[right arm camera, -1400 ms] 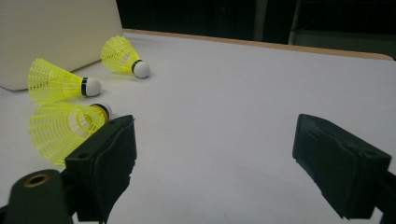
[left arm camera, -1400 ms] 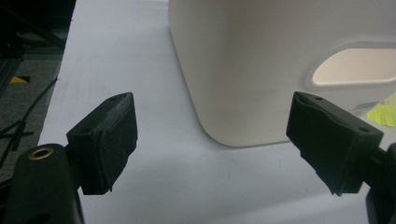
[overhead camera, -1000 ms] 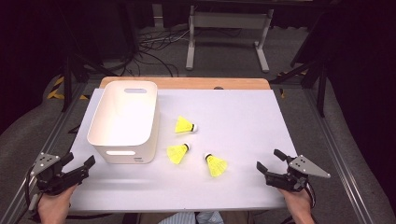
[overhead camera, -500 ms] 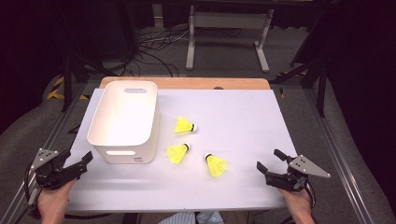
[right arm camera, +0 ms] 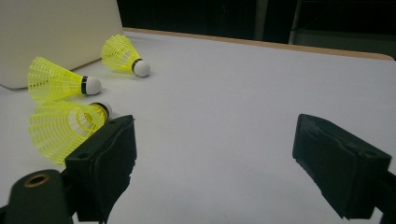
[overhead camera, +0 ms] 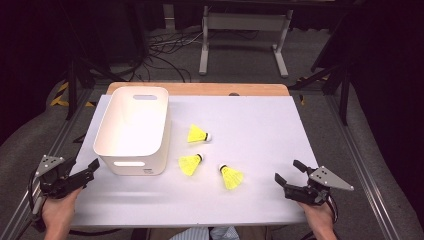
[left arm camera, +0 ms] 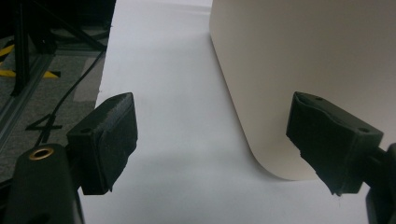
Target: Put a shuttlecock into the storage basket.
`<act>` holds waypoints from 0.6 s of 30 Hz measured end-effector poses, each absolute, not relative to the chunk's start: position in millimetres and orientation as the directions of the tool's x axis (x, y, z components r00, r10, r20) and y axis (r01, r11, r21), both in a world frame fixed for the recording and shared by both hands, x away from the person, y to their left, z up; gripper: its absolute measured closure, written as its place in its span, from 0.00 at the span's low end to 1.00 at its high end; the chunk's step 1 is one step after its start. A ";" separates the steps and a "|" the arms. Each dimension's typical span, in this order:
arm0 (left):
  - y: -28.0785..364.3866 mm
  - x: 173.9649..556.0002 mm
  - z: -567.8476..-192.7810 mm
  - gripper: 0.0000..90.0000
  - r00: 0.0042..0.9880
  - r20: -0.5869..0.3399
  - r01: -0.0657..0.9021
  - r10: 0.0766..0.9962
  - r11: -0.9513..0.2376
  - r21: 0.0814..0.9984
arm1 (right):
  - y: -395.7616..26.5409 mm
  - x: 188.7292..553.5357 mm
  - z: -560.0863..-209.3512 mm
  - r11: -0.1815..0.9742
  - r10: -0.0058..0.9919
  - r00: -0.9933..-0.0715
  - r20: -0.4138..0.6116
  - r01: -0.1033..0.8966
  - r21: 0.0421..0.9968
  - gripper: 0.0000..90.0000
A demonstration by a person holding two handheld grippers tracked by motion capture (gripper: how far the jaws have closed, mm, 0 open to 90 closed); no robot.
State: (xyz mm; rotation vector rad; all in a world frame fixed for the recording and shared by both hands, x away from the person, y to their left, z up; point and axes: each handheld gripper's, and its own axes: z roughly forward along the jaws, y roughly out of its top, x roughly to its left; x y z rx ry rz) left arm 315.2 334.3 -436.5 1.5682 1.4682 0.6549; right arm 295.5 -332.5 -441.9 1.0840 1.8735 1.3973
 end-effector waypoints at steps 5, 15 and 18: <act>334.8 317.7 -435.7 0.19 0.163 -0.181 0.514 0.970 0.073 0.855 | -332.4 295.5 -441.9 0.131 0.855 -0.518 0.031 0.274 0.953 0.16; 334.3 322.3 -432.8 0.20 0.160 -0.182 0.512 0.970 0.076 0.856 | -332.1 295.6 -442.1 0.133 0.854 -0.519 0.031 0.276 0.952 0.16; 334.9 323.4 -430.9 0.20 0.162 -0.188 0.505 0.969 0.082 0.859 | -332.2 295.6 -442.0 0.132 0.854 -0.519 0.031 0.275 0.952 0.16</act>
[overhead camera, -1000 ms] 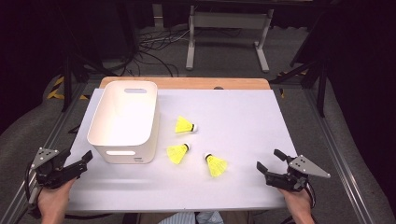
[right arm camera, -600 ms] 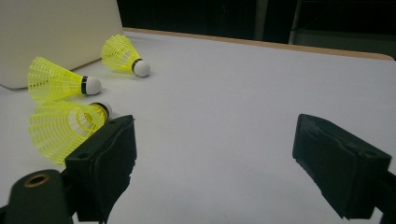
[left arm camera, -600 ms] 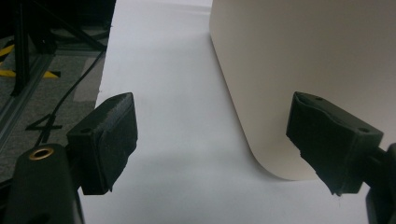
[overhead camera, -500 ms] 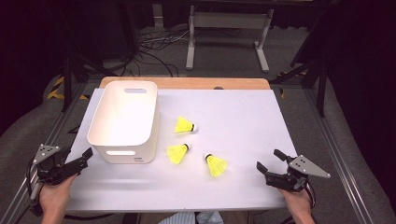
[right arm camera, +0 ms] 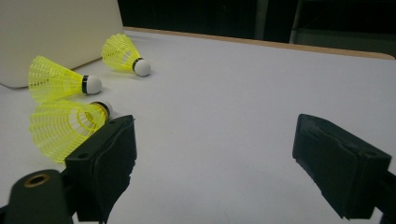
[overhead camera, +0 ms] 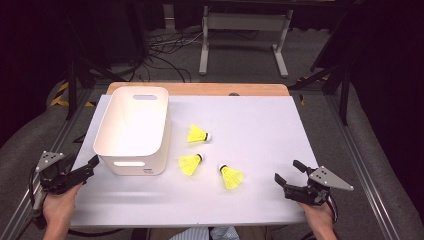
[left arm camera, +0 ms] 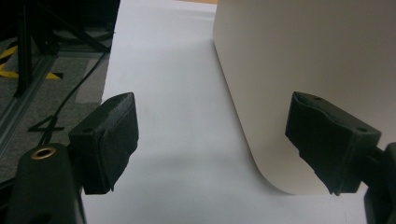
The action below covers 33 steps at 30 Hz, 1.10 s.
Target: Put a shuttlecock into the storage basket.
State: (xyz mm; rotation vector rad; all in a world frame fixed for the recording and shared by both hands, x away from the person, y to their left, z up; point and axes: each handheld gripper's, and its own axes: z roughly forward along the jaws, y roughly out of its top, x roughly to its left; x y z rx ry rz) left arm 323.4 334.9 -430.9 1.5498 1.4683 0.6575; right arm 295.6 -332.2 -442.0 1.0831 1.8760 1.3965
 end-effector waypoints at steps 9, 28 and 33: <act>334.5 326.0 -421.3 0.20 0.157 -0.180 0.497 0.971 0.079 0.864 | -332.1 295.5 -441.9 0.133 0.853 -0.521 0.031 0.274 0.953 0.16; 338.7 328.6 -392.0 0.20 0.144 -0.176 0.479 0.974 0.087 0.874 | -332.1 296.6 -442.5 0.130 0.853 -0.520 0.039 0.284 0.950 0.15; 336.9 329.2 -383.4 0.20 0.144 -0.173 0.475 0.974 0.085 0.876 | -331.9 296.6 -442.5 0.131 0.853 -0.521 0.038 0.283 0.950 0.15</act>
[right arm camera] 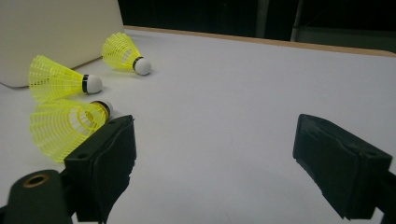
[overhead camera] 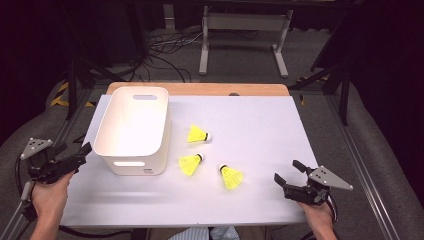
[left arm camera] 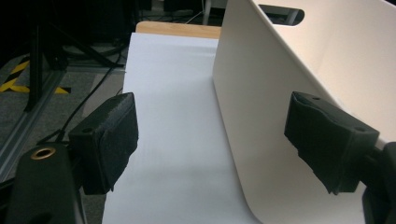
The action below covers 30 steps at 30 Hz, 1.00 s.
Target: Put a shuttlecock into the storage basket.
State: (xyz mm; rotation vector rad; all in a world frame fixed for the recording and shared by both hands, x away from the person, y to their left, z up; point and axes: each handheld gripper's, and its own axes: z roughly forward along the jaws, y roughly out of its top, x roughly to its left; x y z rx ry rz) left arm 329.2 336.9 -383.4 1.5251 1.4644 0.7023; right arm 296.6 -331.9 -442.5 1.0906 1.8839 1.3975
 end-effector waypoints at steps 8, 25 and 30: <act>330.3 332.1 -371.0 0.19 0.157 -0.162 0.460 0.974 0.073 0.885 | -332.6 295.9 -442.3 0.128 0.853 -0.520 0.039 0.280 0.952 0.15; 321.3 331.4 -352.9 0.20 0.182 -0.181 0.468 0.967 0.076 0.880 | -331.7 296.3 -442.5 0.138 0.851 -0.524 0.030 0.280 0.950 0.15; 314.7 331.8 -348.1 0.21 0.197 -0.185 0.470 0.963 0.073 0.879 | -331.5 296.3 -442.6 0.138 0.851 -0.525 0.030 0.279 0.950 0.15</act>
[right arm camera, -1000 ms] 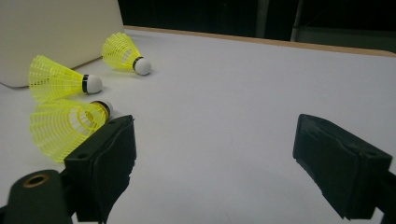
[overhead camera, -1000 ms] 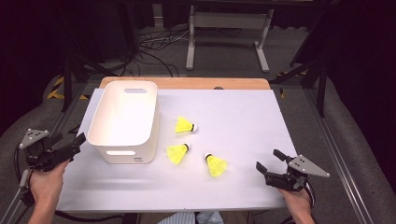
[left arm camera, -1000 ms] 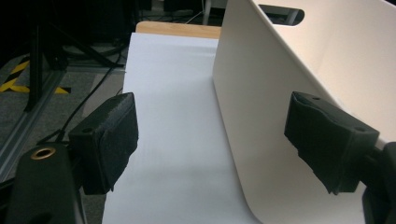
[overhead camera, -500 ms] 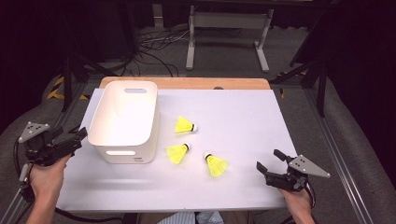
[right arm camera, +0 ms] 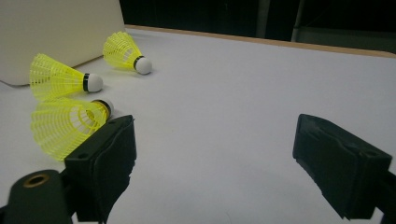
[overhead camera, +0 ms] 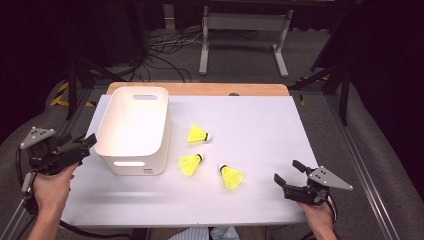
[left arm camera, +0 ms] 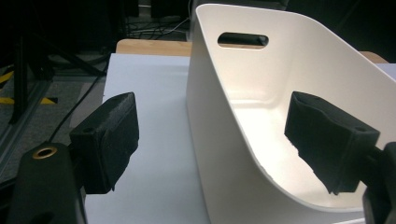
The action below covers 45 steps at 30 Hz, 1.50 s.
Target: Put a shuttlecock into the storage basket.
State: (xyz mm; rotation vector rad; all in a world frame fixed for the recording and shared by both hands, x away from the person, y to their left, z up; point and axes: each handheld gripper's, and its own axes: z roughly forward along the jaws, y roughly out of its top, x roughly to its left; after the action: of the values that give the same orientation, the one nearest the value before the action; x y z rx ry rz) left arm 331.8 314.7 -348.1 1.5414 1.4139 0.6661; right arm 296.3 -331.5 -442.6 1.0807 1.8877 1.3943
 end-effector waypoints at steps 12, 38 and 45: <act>297.6 334.0 -339.5 0.21 0.247 -0.194 0.477 0.949 0.055 0.877 | -331.0 296.1 -442.5 0.140 0.849 -0.528 0.031 0.280 0.950 0.15; 263.1 340.8 -330.9 0.23 0.329 -0.182 0.493 0.927 -0.004 0.870 | -330.7 295.5 -442.3 0.141 0.845 -0.533 0.030 0.277 0.950 0.16; 257.5 342.9 -329.7 0.23 0.338 -0.188 0.496 0.922 -0.004 0.869 | -330.4 295.5 -442.4 0.142 0.845 -0.534 0.031 0.279 0.950 0.16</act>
State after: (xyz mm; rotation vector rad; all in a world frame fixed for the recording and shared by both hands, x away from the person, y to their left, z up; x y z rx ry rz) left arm 342.9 257.5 -329.7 1.6458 1.2962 0.5597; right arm 295.5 -330.4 -442.4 1.0734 1.8977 1.3990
